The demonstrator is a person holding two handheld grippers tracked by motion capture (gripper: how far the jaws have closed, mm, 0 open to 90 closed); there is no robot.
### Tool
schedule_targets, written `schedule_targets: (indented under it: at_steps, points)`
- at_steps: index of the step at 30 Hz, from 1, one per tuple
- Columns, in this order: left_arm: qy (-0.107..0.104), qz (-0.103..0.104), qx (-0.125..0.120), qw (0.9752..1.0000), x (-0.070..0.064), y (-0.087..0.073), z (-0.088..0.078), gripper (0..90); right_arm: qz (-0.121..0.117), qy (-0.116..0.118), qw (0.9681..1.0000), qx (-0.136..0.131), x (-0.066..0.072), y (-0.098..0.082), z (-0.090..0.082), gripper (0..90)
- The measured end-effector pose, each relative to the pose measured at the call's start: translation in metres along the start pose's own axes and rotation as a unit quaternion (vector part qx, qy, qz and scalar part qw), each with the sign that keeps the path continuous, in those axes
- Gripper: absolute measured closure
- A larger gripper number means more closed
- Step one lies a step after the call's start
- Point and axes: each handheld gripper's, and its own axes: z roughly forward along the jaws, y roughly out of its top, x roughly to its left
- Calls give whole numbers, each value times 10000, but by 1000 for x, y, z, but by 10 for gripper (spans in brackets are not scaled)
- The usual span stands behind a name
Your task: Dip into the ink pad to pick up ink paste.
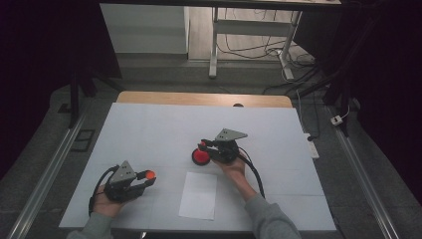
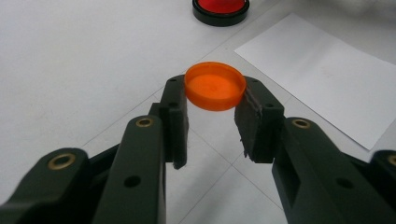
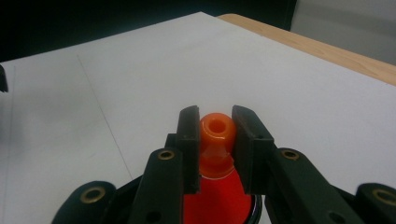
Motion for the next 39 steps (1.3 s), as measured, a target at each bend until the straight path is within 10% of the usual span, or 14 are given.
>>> schedule_targets:
  at_steps: [39]
  points:
    - [8,-51,-4,10000,3,-1,1,648,15,343,9993,-175,17,4,-61,721]
